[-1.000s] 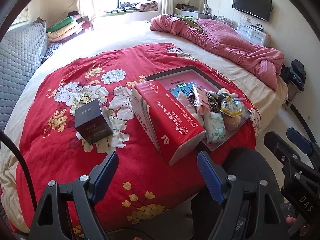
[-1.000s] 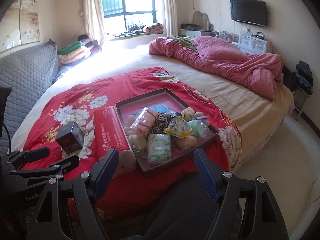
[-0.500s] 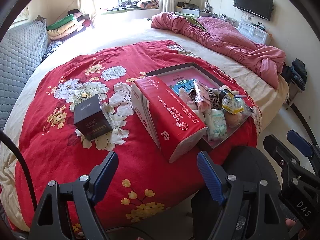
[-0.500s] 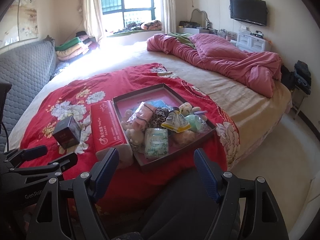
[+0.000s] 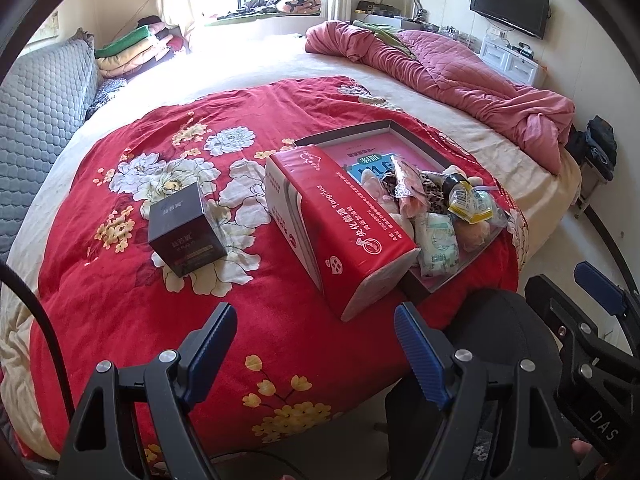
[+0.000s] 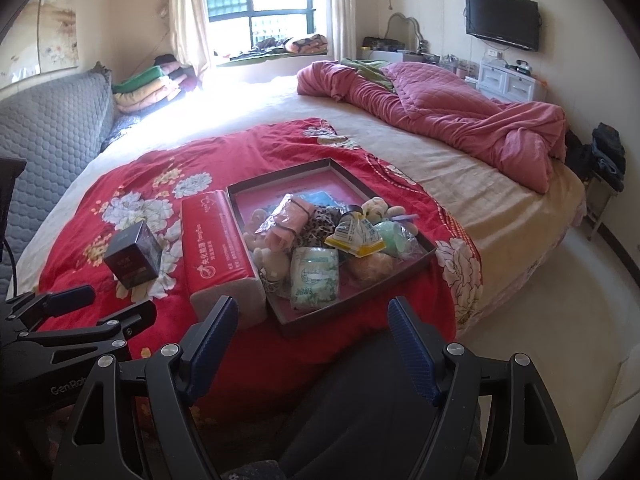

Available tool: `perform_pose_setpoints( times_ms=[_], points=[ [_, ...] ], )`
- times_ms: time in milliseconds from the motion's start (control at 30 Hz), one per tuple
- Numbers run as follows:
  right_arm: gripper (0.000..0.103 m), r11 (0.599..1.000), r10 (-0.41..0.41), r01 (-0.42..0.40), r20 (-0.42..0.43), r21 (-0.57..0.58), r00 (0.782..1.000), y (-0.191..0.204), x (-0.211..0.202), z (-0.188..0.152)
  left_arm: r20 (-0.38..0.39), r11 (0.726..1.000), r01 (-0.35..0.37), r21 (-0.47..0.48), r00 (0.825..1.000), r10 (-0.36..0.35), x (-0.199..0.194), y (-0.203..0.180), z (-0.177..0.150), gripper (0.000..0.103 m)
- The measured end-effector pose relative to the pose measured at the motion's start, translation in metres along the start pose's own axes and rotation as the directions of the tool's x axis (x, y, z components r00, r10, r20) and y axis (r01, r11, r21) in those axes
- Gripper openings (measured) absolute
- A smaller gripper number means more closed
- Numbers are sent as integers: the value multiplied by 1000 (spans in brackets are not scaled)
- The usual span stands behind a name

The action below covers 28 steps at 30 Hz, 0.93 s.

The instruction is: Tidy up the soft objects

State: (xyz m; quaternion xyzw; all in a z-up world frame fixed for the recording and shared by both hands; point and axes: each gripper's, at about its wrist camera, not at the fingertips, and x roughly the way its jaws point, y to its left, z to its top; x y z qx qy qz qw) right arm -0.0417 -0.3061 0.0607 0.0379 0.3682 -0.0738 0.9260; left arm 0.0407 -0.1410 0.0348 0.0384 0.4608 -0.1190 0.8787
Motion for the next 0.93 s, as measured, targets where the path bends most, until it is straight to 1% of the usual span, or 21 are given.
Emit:
perform_pose_setpoints(
  times_ms=[367,767,800,867,933],
  points=[
    [79,1000,-4,4,-5,7,1000,-1,1,-1,-3,1000,-7,-3,1000,7,3,1,-2,80],
    [79,1000,-6,6,-9,17,1000,-4,6,-2,-33,1000,-11,-6,999,11,17,3,-6,80],
    [79,1000,-6,6,-9,19,1000,-5,7,-3,-36,1000,-4,-8,999,4,20,4,-6,80],
    [79,1000,-6,7,-16,22,1000,-6,12,-3,-40,999,30,-28,999,-31,25,11,-7,80],
    [79,1000,1,-1,1,3,1000,-2,14,2,-48,994,67,-83,996,-71,30,29,-9,80]
  ],
)
